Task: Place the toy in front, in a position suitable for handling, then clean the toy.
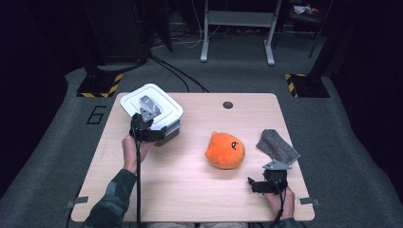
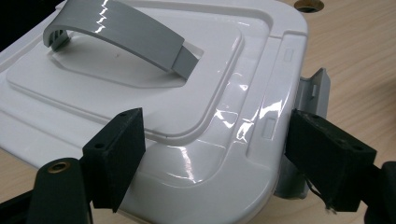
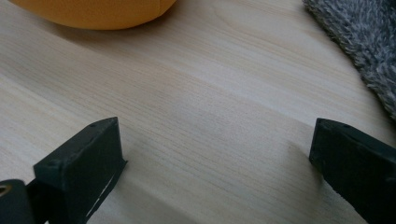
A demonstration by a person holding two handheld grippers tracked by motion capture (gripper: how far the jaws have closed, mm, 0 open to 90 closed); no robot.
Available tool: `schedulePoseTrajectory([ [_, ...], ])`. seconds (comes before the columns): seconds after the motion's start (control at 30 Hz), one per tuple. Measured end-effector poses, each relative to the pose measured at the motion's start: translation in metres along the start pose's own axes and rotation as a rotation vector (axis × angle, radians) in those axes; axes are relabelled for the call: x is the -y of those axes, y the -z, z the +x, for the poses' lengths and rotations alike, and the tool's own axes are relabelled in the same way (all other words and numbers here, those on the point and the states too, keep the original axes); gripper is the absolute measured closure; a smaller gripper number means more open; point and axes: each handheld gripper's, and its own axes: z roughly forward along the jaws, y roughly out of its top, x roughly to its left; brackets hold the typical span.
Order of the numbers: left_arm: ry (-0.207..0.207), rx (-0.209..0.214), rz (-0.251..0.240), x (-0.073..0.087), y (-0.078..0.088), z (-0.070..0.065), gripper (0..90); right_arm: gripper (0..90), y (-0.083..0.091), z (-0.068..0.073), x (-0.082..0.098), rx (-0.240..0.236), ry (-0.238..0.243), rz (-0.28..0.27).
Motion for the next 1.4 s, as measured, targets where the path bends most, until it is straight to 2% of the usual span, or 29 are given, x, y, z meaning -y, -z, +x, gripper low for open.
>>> schedulePoseTrajectory([
  [0.1,0.012,0.002,-0.009,0.000,0.001,0.001,19.2,1.8,0.000,0.000,0.000,-0.001,0.000,0.000],
  [0.13,0.031,-0.001,-0.014,0.000,0.001,0.001,17.7,1.8,0.000,0.000,0.000,0.000,0.000,-0.001],
  [0.17,0.038,0.001,-0.027,0.000,0.004,0.000,14.6,1.8,0.000,0.000,0.000,-0.001,0.000,0.000],
  [0.23,0.033,0.011,-0.057,-0.003,0.010,-0.004,15.2,1.8,0.000,0.000,0.000,0.000,0.000,-0.001],
  [0.4,-0.018,0.055,-0.118,-0.012,0.028,-0.025,15.0,1.8,0.000,0.000,0.000,-0.003,0.001,0.004],
  [0.5,-0.033,0.111,-0.143,-0.014,0.035,-0.043,15.0,1.8,0.000,-0.001,0.000,-0.003,0.006,0.004],
  [0.6,-0.063,0.168,-0.141,-0.012,0.036,-0.060,15.2,1.9,0.000,0.000,0.000,-0.002,0.001,0.002],
  [0.77,-0.068,0.279,-0.109,-0.004,0.025,-0.082,15.5,1.8,0.000,-0.001,0.000,-0.002,0.006,0.001],
  [0.8,-0.069,0.283,-0.102,-0.001,0.022,-0.087,15.7,1.8,0.000,-0.001,0.000,-0.002,0.006,0.001],
  [0.87,-0.060,0.327,-0.090,0.003,0.014,-0.093,16.7,1.9,0.000,-0.001,0.000,-0.002,0.005,0.003],
  [1.03,-0.055,0.400,-0.049,0.013,-0.003,-0.109,18.3,1.9,0.000,0.000,0.000,-0.003,-0.002,0.006],
  [1.1,-0.037,0.436,-0.039,0.016,-0.009,-0.115,19.1,1.9,0.000,0.001,0.000,-0.003,-0.007,0.007],
  [1.17,-0.041,0.474,-0.028,0.018,-0.014,-0.120,20.2,1.9,0.000,0.000,0.000,-0.003,0.002,0.005],
  [1.23,-0.044,0.485,-0.027,0.019,-0.020,-0.126,21.2,1.9,0.000,0.000,0.000,-0.002,0.001,0.002],
  [1.3,-0.031,0.534,-0.024,0.021,-0.025,-0.131,22.8,1.9,0.000,0.000,0.000,-0.001,0.001,0.003],
  [1.33,-0.029,0.530,-0.023,0.021,-0.027,-0.133,24.3,1.9,0.000,0.000,0.000,0.000,0.001,0.001],
  [1.4,-0.021,0.572,-0.022,0.022,-0.032,-0.136,27.3,1.9,0.000,0.000,0.000,0.000,0.001,0.001],
])
